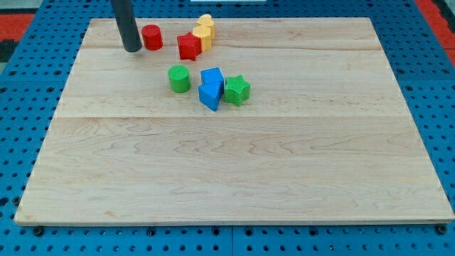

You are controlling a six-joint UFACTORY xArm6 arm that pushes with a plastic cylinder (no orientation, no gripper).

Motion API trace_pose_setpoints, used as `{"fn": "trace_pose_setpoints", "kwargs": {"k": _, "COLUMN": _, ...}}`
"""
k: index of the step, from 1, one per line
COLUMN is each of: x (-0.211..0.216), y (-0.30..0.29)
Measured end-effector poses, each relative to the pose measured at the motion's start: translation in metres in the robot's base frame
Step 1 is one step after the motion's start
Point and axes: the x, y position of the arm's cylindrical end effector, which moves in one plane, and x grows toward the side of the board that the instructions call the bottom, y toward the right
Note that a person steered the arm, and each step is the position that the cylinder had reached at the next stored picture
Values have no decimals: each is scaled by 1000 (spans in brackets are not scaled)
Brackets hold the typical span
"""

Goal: Push the blue cube into the green star

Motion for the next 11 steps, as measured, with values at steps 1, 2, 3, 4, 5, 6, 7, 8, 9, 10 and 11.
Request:
{"fn": "trace_pose_setpoints", "kwargs": {"k": 1, "x": -21, "y": 12}}
{"fn": "trace_pose_setpoints", "kwargs": {"k": 2, "x": -21, "y": 89}}
{"fn": "trace_pose_setpoints", "kwargs": {"k": 3, "x": -20, "y": 60}}
{"fn": "trace_pose_setpoints", "kwargs": {"k": 4, "x": -3, "y": 26}}
{"fn": "trace_pose_setpoints", "kwargs": {"k": 5, "x": 15, "y": 23}}
{"fn": "trace_pose_setpoints", "kwargs": {"k": 6, "x": 52, "y": 75}}
{"fn": "trace_pose_setpoints", "kwargs": {"k": 7, "x": 88, "y": 93}}
{"fn": "trace_pose_setpoints", "kwargs": {"k": 8, "x": 100, "y": 148}}
{"fn": "trace_pose_setpoints", "kwargs": {"k": 9, "x": 84, "y": 150}}
{"fn": "trace_pose_setpoints", "kwargs": {"k": 10, "x": 79, "y": 162}}
{"fn": "trace_pose_setpoints", "kwargs": {"k": 11, "x": 70, "y": 221}}
